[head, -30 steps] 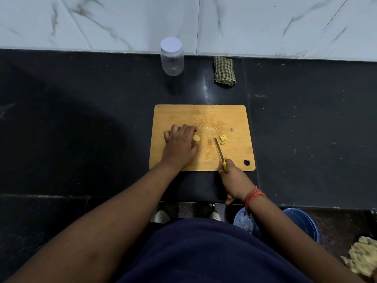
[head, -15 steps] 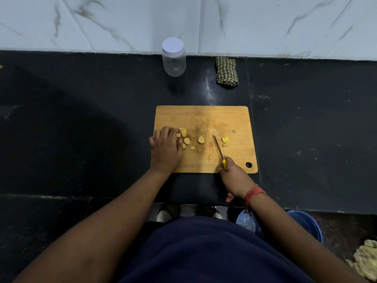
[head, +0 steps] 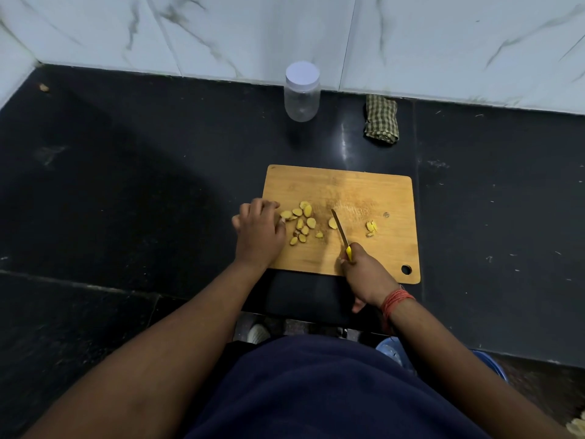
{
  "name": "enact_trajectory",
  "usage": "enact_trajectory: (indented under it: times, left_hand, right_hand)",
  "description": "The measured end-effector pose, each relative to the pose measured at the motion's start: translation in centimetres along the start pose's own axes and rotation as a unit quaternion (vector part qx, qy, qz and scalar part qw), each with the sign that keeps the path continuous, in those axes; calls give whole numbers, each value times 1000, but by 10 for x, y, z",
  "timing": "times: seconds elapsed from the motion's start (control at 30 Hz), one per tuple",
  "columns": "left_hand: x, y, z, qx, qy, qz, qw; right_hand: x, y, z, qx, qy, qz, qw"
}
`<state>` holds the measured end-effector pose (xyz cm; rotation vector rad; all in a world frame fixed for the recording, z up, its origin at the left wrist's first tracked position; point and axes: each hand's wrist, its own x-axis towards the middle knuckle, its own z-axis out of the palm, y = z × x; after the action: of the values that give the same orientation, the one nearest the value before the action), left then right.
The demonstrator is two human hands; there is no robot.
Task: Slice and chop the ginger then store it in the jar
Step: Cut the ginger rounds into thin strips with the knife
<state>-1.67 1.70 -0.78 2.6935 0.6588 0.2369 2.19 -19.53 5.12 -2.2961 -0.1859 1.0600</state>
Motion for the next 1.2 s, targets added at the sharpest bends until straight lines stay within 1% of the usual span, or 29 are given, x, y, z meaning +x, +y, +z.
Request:
enact_trajectory:
  times: [0.2, 0.37, 0.43, 0.5, 0.63, 0.8, 0.93, 1.2]
  left_hand:
    - [4, -1, -1, 23, -24, 33, 999]
    - [7, 5, -2, -6, 6, 33, 999]
    - [7, 14, 0, -12, 13, 45, 999]
    - [7, 28, 2, -11, 12, 74, 997]
    - [7, 58, 12, -5, -13, 112, 994]
    - [9, 77, 22, 15, -31, 121, 992]
    - [9, 78, 27, 41, -39, 121, 991]
    - [11, 77, 32, 58, -43, 116, 991]
  right_hand:
    - [-3, -3, -4, 20, -9, 1, 1000]
    - [-4, -1, -8, 21, -6, 0, 1000]
    - [-3, 0, -9, 20, -1, 3, 1000]
    - [-2, 3, -12, 20, 6, 9, 1000]
    - [-4, 10, -19, 26, 16, 21, 999]
    - [-8, 19, -27, 46, 22, 36, 998]
    - [-10, 25, -29, 55, 20, 40, 997]
    - [-10, 27, -35, 49, 23, 39, 998]
